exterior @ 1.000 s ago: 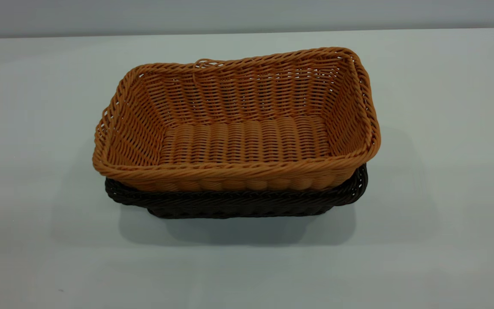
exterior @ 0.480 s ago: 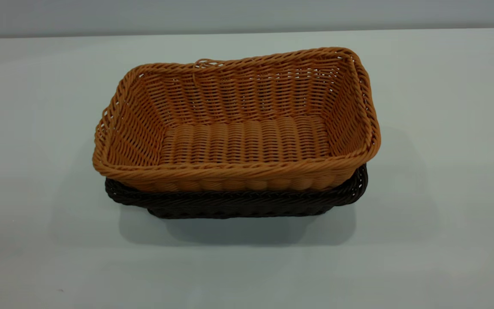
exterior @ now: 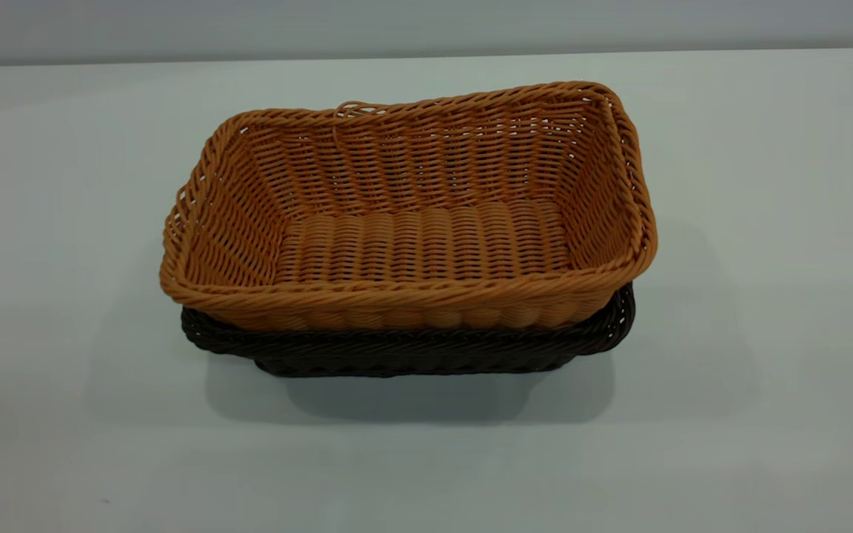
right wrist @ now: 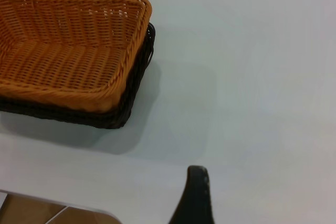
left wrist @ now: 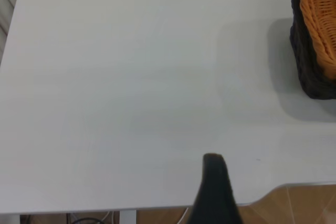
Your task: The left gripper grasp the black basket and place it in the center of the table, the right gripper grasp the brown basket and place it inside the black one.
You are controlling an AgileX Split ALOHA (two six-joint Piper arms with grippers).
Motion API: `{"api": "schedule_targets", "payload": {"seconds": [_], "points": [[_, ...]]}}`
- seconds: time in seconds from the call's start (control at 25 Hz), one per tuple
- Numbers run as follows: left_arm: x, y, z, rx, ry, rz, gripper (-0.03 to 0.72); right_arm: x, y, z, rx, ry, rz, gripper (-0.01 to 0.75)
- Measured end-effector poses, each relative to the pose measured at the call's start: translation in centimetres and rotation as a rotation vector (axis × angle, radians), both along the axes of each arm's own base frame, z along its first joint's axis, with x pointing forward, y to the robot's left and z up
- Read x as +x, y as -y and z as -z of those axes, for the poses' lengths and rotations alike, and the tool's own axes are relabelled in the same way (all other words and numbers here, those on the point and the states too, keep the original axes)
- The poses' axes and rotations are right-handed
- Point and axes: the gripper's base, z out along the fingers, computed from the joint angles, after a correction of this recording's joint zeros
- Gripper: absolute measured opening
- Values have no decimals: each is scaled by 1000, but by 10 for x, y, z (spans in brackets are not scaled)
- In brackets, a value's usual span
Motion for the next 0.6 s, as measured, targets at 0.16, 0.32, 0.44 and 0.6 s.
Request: {"api": "schedule_targets", "payload": {"seconds": [0.16, 0.32, 0.44, 0.6], "points": [[0, -1, 0, 5, 0, -3, 506, 0, 0, 0, 0, 0, 0, 586], [0, -1, 0, 5, 0, -3, 506, 0, 0, 0, 0, 0, 0, 586], [0, -1, 0, 5, 0, -3, 506, 0, 0, 0, 0, 0, 3, 586], [0, -1, 0, 5, 0, -3, 506, 0, 0, 0, 0, 0, 34, 586]]}}
